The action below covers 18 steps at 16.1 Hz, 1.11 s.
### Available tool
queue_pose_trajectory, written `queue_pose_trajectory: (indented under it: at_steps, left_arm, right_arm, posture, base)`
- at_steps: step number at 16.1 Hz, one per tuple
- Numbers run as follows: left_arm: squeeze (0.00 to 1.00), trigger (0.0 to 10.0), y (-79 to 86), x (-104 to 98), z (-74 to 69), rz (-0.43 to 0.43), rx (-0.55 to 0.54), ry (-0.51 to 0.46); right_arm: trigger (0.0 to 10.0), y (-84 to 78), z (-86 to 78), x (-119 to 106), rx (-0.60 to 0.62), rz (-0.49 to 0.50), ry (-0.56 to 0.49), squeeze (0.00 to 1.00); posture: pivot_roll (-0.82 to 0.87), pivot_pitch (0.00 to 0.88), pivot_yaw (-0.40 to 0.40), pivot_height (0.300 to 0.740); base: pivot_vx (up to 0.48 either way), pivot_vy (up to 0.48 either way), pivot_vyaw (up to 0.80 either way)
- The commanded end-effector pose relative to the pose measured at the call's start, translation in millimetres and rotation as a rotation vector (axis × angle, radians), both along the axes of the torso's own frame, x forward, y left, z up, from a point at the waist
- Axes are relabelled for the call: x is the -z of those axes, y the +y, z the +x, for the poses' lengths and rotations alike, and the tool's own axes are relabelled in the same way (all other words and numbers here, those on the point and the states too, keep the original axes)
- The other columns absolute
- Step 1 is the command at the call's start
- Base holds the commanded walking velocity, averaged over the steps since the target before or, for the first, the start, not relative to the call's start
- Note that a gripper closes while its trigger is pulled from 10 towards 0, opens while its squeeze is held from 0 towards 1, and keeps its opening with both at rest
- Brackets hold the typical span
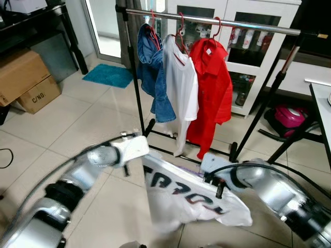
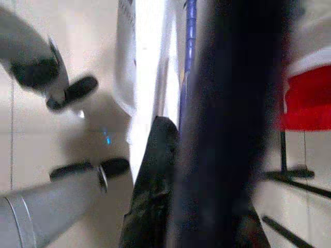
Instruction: Hang hanger
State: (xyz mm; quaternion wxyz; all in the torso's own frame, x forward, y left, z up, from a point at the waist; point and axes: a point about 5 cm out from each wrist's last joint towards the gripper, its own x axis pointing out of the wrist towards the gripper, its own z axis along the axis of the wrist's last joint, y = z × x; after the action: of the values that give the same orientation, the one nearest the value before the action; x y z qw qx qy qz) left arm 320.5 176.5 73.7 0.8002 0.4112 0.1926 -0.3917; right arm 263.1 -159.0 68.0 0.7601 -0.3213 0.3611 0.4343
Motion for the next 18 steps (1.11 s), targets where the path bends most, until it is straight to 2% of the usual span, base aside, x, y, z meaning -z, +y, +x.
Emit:
queue_pose_trajectory:
  at_steps: [1, 2, 4, 7, 8, 9, 10, 13, 15, 16, 18]
  left_arm:
    - [0.00, 0.0, 64.3, -32.4, 15.7, 0.067, -0.255, -0.141]
    - [0.00, 0.0, 69.1, -34.8, 15.9, 0.070, -0.275, -0.154]
    - [0.00, 0.0, 92.4, -41.0, 15.7, 0.086, -0.361, -0.193]
    - [0.00, 0.0, 103.5, -54.2, 19.1, -0.144, -0.504, -0.252]
    - [0.00, 0.0, 103.8, -55.7, 19.7, -0.176, -0.515, -0.259]
    - [0.00, 0.0, 101.3, -60.4, 22.0, -0.284, -0.532, -0.272]
    - [0.00, 0.0, 95.7, -62.5, 23.5, -0.338, -0.511, -0.271]
    - [0.00, 0.0, 66.6, -62.0, 25.5, -0.396, -0.358, -0.240]
    - [0.00, 0.0, 26.9, -58.7, 22.5, -0.411, -0.142, -0.193]
    - [0.00, 0.0, 14.6, -60.2, 22.8, -0.482, -0.120, -0.178]
    - [0.00, 0.0, -2.1, -73.9, 25.4, -0.705, -0.120, -0.173]
  right_arm:
    - [0.0, -46.9, -10.7, 5.9, 0.135, -0.081, 0.037, 0.00]
    - [0.0, -48.6, -12.8, 5.3, 0.144, -0.063, 0.036, 0.00]
    - [0.0, -55.2, -26.2, 3.0, 0.158, 0.004, 0.024, 0.00]
    - [0.0, -52.4, -42.0, 2.1, 0.121, 0.118, 0.025, 0.00]
    - [0.0, -51.6, -43.4, 1.6, 0.110, 0.128, 0.018, 0.00]
    - [0.0, -49.1, -47.3, 0.9, 0.095, 0.153, 0.007, 0.00]
    - [0.0, -46.6, -48.4, 0.5, 0.089, 0.160, -0.001, 0.00]
    - [0.0, -34.1, -39.2, -5.9, 0.087, 0.188, -0.067, 0.00]
    - [0.0, -19.0, -27.0, -8.8, 0.124, 0.225, -0.115, 0.00]
    - [0.0, -16.6, -23.9, -5.8, 0.148, 0.215, -0.120, 0.00]
    - [0.0, -13.8, -21.4, 1.6, 0.212, 0.261, -0.116, 0.00]
  posture:
    - [-0.09, 0.000, 0.048, 0.740]
    - [-0.09, 0.000, 0.047, 0.740]
    - [-0.09, 0.000, 0.045, 0.740]
    - [-0.09, 0.000, 0.050, 0.740]
    - [-0.09, 0.000, 0.050, 0.740]
    - [-0.09, 0.000, 0.050, 0.740]
    - [-0.09, 0.000, 0.050, 0.740]
    - [-0.09, 0.000, 0.047, 0.740]
    - [-0.09, 0.000, 0.046, 0.740]
    - [-0.09, 0.000, 0.047, 0.740]
    - [-0.09, 0.000, 0.047, 0.740]
  base:
    - [0.000, 0.000, 0.00]
    - [0.000, 0.000, 0.00]
    - [0.000, 0.000, 0.00]
    - [0.000, 0.000, 0.00]
    - [0.000, 0.000, 0.00]
    - [0.000, 0.000, 0.00]
    - [0.000, 0.000, 0.00]
    - [0.000, 0.000, 0.00]
    - [0.000, 0.000, 0.00]
    - [0.000, 0.000, 0.00]
    - [0.000, 0.000, 0.00]
